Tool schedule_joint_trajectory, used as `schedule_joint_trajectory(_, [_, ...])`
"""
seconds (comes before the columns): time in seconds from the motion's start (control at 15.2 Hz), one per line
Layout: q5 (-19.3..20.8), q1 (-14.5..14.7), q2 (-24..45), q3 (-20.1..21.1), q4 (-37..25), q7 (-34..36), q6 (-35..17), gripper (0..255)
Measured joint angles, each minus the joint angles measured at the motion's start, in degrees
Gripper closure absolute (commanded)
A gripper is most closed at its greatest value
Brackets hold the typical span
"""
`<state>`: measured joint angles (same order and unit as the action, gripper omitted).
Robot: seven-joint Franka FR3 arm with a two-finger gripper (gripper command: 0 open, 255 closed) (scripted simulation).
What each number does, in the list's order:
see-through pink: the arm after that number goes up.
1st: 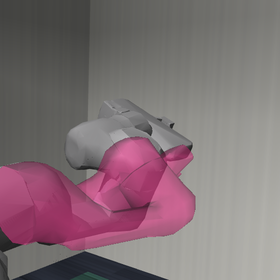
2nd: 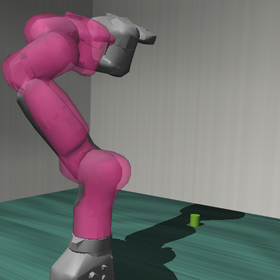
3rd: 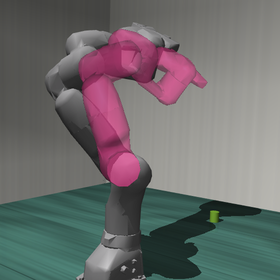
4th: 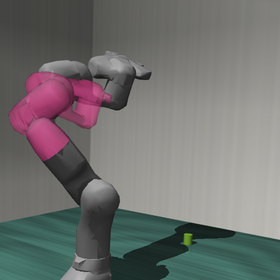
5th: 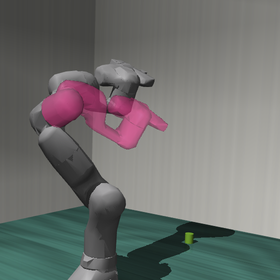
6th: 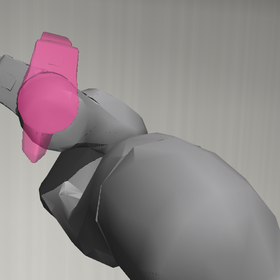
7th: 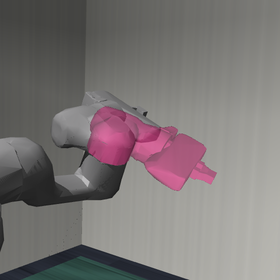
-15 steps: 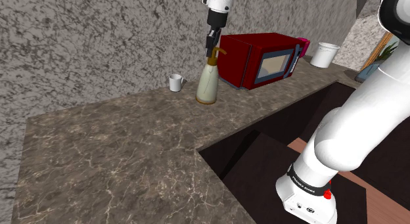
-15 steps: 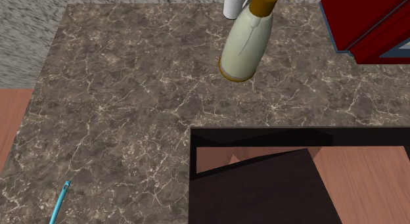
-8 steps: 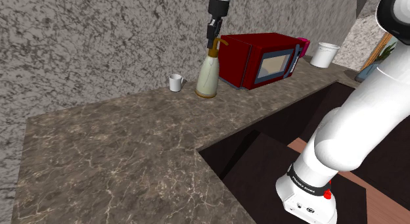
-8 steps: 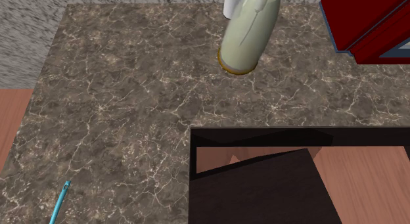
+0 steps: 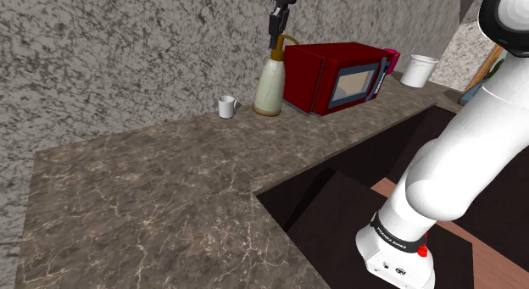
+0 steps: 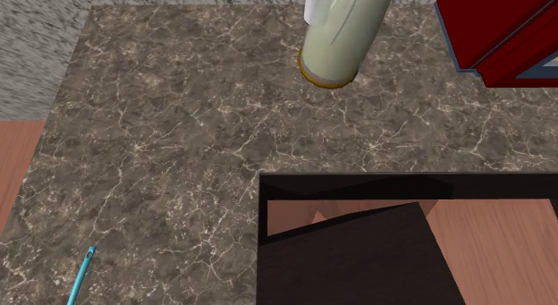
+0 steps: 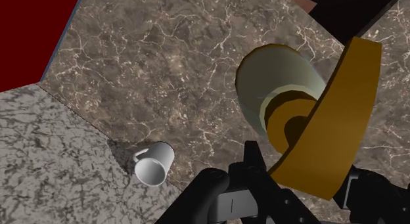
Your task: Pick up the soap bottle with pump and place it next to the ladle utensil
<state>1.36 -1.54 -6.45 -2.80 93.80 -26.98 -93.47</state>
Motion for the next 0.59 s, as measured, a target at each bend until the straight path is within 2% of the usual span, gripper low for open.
schedule_joint_trajectory(0.59, [-0.1,0.0,3.0,0.0,-10.7,-0.1,7.7,255])
